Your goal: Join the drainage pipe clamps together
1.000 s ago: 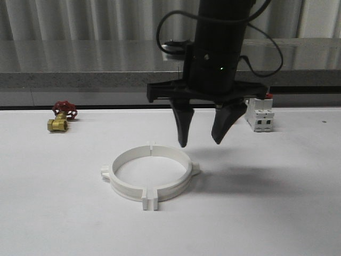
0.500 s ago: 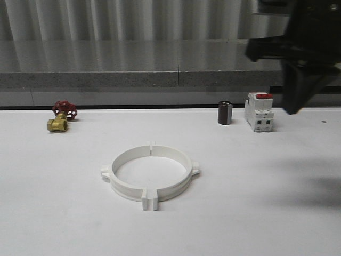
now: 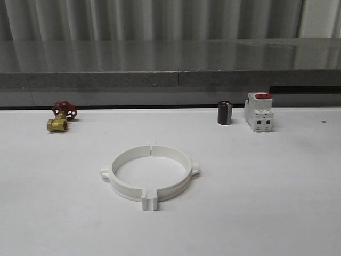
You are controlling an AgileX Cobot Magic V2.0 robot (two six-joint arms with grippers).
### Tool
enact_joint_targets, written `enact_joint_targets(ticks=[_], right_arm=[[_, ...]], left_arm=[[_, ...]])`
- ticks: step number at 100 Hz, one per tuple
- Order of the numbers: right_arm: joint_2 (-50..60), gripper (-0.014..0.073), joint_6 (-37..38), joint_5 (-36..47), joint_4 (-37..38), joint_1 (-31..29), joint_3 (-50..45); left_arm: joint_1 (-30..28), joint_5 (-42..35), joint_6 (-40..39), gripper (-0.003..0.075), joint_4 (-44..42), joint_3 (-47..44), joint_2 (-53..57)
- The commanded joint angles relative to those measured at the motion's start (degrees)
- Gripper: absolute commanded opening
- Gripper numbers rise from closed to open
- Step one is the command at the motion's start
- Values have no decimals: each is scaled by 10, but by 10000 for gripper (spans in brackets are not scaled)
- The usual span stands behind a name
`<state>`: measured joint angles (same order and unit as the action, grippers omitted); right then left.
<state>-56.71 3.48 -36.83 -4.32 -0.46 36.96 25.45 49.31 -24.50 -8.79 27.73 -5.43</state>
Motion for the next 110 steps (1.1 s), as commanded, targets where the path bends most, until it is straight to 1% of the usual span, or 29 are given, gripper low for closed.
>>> enact_joint_targets(ticks=[1, 8, 16, 26, 34, 44, 61, 77, 101, 110], right_arm=[[63, -68, -7, 56, -4, -4, -22], [111, -68, -7, 71, -2, -4, -50], [164, -68, -7, 71, 24, -8, -81], [227, -68, -6, 72, 26, -9, -112], [276, -68, -6, 85, 35, -9, -128], [332, -68, -6, 91, 74, -9, -136], [401, -68, -6, 107, 75, -9, -148], [465, -68, -6, 171, 75, -9, -191], [561, -68, 3, 290, 73, -9, -295], [586, -68, 3, 361, 71, -9, -348]], left_arm=[[0, -40, -4, -20, -5, 15, -7], [0, -40, -4, -20, -5, 15, -7], [0, -40, -4, -20, -5, 15, -7], [0, -40, -4, -20, -5, 15, -7], [0, -40, -4, -20, -5, 15, -7], [0, -40, -4, -20, -5, 15, -7], [0, -40, -4, -20, -5, 15, -7], [0, -40, -4, -20, -5, 15, -7], [0, -40, -4, -20, -5, 15, -7], [0, -40, -4, -20, -5, 15, -7]])
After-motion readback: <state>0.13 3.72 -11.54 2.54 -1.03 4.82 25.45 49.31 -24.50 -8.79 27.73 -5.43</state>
